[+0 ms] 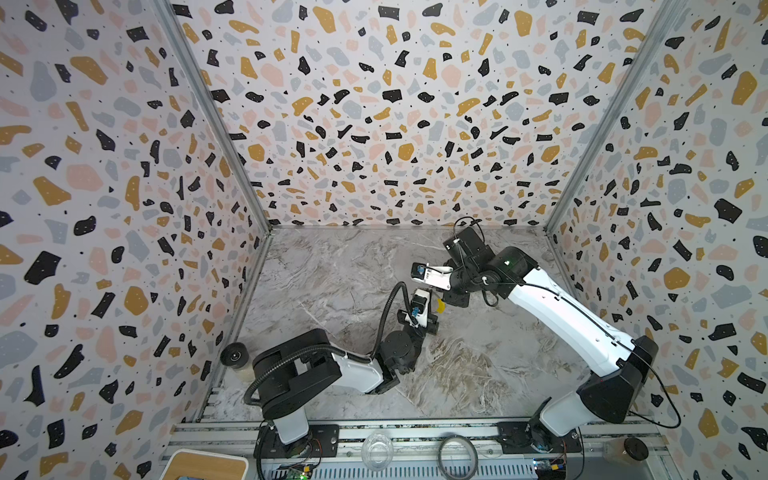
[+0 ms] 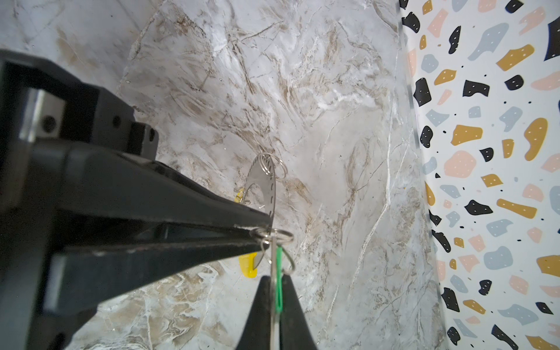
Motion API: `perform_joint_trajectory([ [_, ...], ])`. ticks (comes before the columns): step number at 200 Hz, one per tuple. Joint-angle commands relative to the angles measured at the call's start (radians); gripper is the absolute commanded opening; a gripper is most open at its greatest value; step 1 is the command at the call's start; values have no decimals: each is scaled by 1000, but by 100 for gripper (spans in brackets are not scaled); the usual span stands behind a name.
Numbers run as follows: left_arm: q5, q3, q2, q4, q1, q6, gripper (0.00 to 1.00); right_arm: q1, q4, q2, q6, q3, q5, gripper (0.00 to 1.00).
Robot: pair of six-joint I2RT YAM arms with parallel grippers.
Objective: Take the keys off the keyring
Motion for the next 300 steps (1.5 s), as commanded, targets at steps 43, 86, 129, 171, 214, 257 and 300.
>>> perform_joint_trajectory([
  [43, -16, 16, -6, 70, -5, 15, 13, 4, -17, -45, 12, 0, -7, 0],
  [86, -9, 14, -6, 74, -5, 21, 6, 4, -16, -46, 9, -3, -5, 0],
  [129, 17, 0, -11, 86, -5, 38, 0, -2, -2, -52, 3, -16, 7, 0],
  [171, 59, -47, -46, 92, -3, 56, 0, -25, 22, -61, -16, -29, 4, 0],
  [214, 165, -83, -128, -6, 8, 91, 0, -32, 71, -84, -65, -72, 23, 0],
  [257, 240, -109, -192, -54, 33, 85, 0, -41, 108, -107, -76, -115, 27, 0],
  [300, 380, -110, -235, -104, 61, 68, 0, -53, 115, -114, -73, -134, -12, 0],
])
